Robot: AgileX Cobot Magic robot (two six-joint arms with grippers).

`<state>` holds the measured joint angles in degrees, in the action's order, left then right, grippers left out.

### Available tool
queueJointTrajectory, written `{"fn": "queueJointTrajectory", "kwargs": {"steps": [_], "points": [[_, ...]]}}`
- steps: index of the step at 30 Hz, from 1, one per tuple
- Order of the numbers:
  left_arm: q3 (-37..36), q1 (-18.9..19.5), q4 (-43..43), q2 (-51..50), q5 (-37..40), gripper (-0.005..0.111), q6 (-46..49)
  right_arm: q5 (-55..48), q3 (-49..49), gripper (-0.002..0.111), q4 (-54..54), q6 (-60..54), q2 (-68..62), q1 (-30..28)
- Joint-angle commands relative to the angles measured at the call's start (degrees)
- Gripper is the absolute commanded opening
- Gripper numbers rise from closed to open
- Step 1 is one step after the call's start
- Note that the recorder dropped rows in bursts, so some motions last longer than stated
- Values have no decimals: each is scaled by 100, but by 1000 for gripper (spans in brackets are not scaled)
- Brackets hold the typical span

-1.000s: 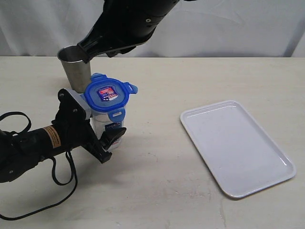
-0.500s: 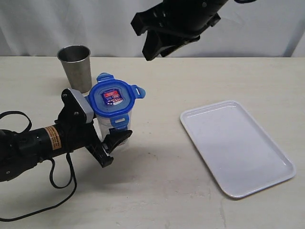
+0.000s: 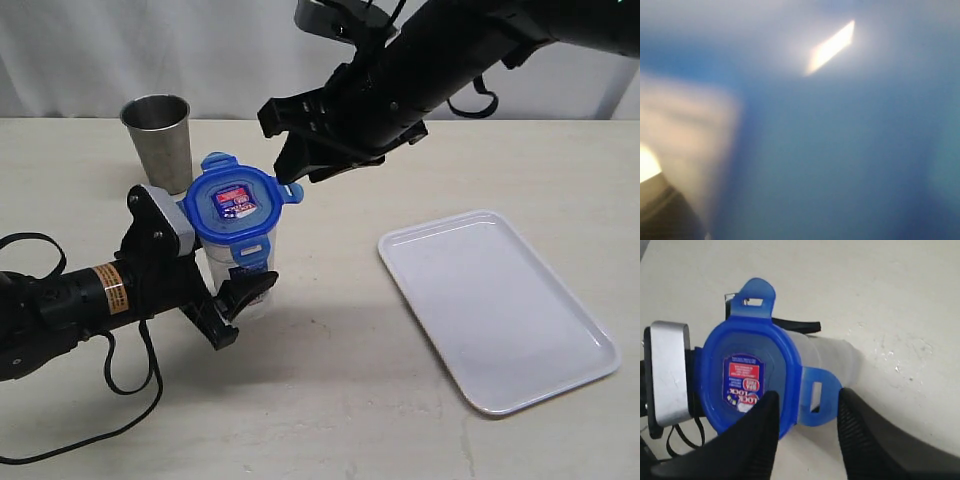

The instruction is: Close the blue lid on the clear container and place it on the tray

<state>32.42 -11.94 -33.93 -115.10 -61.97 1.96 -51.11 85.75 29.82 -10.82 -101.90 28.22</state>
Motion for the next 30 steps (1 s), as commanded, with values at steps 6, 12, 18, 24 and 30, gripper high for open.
{"fn": "queueJointTrajectory", "kwargs": {"steps": [6, 12, 18, 24, 30], "points": [[40, 3, -6, 73, -241, 0, -71, 416, -146, 38, 429, -379, -206, -8], [40, 3, 17, 73, -204, 0, -70, 281, -146, 38, 429, -472, -433, -8], [40, 3, 18, 73, -215, 0, -70, 172, -146, 38, 775, -866, -566, -8], [40, 3, 18, 73, -215, 0, -70, 29, -146, 51, 1262, -1200, -685, -8], [40, 3, 18, 73, -215, 0, -99, -33, -146, 45, 1439, -1361, -944, -8]]}}
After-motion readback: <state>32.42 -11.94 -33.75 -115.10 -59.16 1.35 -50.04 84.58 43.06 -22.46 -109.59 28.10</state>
